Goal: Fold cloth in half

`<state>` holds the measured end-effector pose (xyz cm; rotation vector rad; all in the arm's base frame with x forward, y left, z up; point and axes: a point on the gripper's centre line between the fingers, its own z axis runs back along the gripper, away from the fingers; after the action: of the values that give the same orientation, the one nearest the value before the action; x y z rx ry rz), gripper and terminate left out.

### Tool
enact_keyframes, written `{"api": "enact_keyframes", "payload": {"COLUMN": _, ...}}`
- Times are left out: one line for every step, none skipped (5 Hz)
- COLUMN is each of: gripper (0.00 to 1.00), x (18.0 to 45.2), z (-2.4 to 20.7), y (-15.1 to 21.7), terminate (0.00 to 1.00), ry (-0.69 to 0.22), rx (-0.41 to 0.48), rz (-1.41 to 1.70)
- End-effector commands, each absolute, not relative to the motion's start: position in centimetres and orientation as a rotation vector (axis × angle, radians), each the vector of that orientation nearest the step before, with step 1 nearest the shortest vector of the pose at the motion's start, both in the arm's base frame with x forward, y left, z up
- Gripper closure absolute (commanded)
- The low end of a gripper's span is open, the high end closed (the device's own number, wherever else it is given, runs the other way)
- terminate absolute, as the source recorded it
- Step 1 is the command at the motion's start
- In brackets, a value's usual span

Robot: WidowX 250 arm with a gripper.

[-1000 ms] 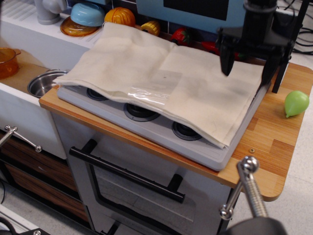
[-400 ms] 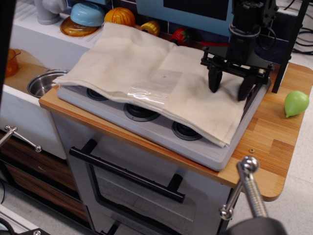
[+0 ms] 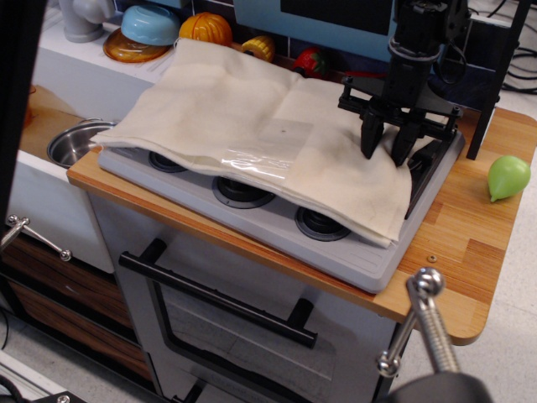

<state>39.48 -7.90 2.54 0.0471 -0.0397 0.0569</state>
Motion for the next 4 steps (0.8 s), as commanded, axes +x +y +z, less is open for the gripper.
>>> {"api": "enact_keyframes", "payload": {"gripper": 1.00, "x": 39.8, "z": 8.0, "y": -6.3, "terminate": 0.00, "ry": -0.162, "rx": -0.047, "rz": 0.040}}
{"api": "enact_keyframes", "payload": {"gripper": 1.00, "x": 39.7, "z": 10.5, "y": -4.9, "terminate": 0.00, "ry": -0.233, "rx": -0.039, "rz": 0.005}}
{"api": "enact_keyframes", "payload": {"gripper": 1.00, "x": 40.4, "z": 12.8, "y": -2.1, "terminate": 0.00, "ry": -0.271, "rx": -0.031, "rz": 0.028}}
{"api": "enact_keyframes", "payload": {"gripper": 1.00, "x": 40.4, "z": 15.0, "y": 2.4, "terminate": 0.00, "ry": -0.248, "rx": -0.072, "rz": 0.010}}
